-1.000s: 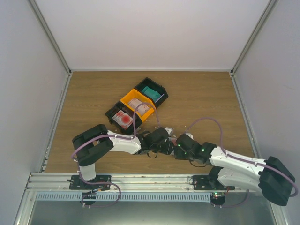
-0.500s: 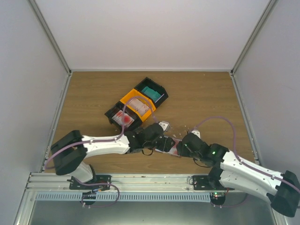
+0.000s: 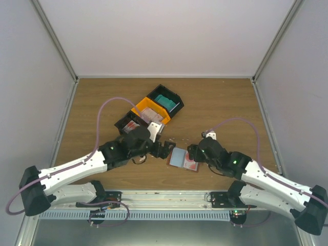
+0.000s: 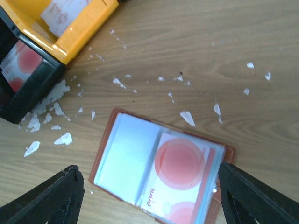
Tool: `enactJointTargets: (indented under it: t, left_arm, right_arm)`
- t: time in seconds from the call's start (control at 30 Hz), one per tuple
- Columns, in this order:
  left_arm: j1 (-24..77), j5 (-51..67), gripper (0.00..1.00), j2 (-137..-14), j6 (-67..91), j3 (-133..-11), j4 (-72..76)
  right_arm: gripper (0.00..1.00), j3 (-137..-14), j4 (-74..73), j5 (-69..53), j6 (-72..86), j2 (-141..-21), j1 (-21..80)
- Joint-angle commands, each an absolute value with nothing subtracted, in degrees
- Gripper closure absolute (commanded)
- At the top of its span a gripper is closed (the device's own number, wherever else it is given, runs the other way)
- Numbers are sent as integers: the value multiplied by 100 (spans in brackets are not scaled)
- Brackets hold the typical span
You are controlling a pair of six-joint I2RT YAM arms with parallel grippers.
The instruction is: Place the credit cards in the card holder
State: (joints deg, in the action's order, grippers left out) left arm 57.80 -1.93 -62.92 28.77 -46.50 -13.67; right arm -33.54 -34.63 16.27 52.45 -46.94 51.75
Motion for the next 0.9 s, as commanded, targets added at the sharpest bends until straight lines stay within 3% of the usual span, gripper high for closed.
enactJointTargets:
  t: [0.0, 0.27, 0.57, 0.87]
  left_arm:
    - [5165, -350, 6, -6251, 2149, -5163, -2195]
    - [3869, 503, 9, -7358, 1403, -6411, -2597]
    - [3552, 737, 33, -9617, 959, -8144, -2889]
    - [3560, 461, 30, -12006, 720, -10623, -3276]
  right_arm:
    - [20, -3670, -2957, 2037, 4816, -4917, 5113]
    - [18, -3829, -2448, 1822, 4038, -5431, 4487]
    - [18, -3547, -1648, 859, 3769, -5915, 3409]
    - [18, -3346, -1373, 339, 3742, -6485, 3144]
